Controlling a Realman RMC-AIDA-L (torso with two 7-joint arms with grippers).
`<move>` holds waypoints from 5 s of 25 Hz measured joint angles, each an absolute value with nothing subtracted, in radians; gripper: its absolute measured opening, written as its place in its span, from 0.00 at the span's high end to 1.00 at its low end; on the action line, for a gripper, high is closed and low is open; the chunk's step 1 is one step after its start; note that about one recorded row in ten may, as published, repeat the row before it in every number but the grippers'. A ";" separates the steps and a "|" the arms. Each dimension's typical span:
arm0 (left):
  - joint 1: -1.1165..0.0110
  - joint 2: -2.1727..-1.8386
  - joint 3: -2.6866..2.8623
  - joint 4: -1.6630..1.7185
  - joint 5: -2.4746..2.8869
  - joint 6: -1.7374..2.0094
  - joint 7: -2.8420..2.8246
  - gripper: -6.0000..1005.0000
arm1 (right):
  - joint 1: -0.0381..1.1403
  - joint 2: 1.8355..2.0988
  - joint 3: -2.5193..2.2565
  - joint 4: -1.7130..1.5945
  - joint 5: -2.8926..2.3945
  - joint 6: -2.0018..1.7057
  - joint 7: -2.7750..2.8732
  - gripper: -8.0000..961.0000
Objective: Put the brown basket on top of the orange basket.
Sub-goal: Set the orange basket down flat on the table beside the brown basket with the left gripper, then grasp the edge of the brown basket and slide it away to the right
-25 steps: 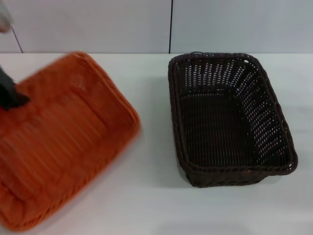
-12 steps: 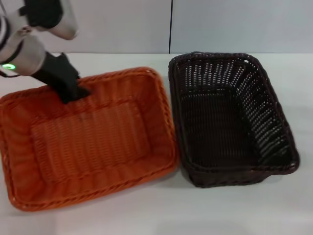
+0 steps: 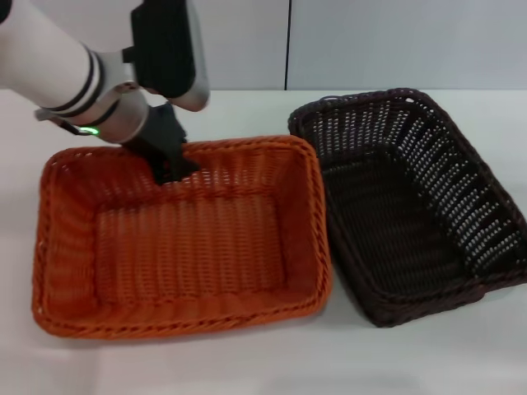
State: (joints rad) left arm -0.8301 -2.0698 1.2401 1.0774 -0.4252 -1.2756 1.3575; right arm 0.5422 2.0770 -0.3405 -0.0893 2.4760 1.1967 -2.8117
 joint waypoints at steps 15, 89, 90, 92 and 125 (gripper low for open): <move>-0.823 -2.074 1.355 1.069 -0.613 -1.145 1.364 0.77 | 0.541 2.077 -0.340 -0.089 2.476 1.198 -2.812 0.30; -0.415 -2.055 1.509 0.662 -0.124 1.028 -0.540 0.17 | 0.720 1.933 -1.014 -1.030 0.710 1.676 -1.510 0.30; -0.413 -2.056 1.507 0.661 -0.125 1.028 -0.534 0.17 | 0.720 1.938 -1.023 -1.031 0.701 1.694 -1.510 0.30; -0.413 -2.056 1.499 0.660 -0.124 1.028 -0.532 0.17 | 0.721 1.950 -1.041 -1.036 0.673 1.726 -1.508 0.30; -0.469 -2.058 1.431 0.596 -0.123 1.012 -0.520 0.18 | 0.815 2.038 -1.400 -0.984 0.832 1.870 -1.553 0.30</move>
State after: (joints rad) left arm -0.4687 -2.0576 1.4308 0.5959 -0.1230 1.0122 -0.5199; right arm 0.8148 2.0382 -1.3998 -0.9836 0.8317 1.8702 -1.5529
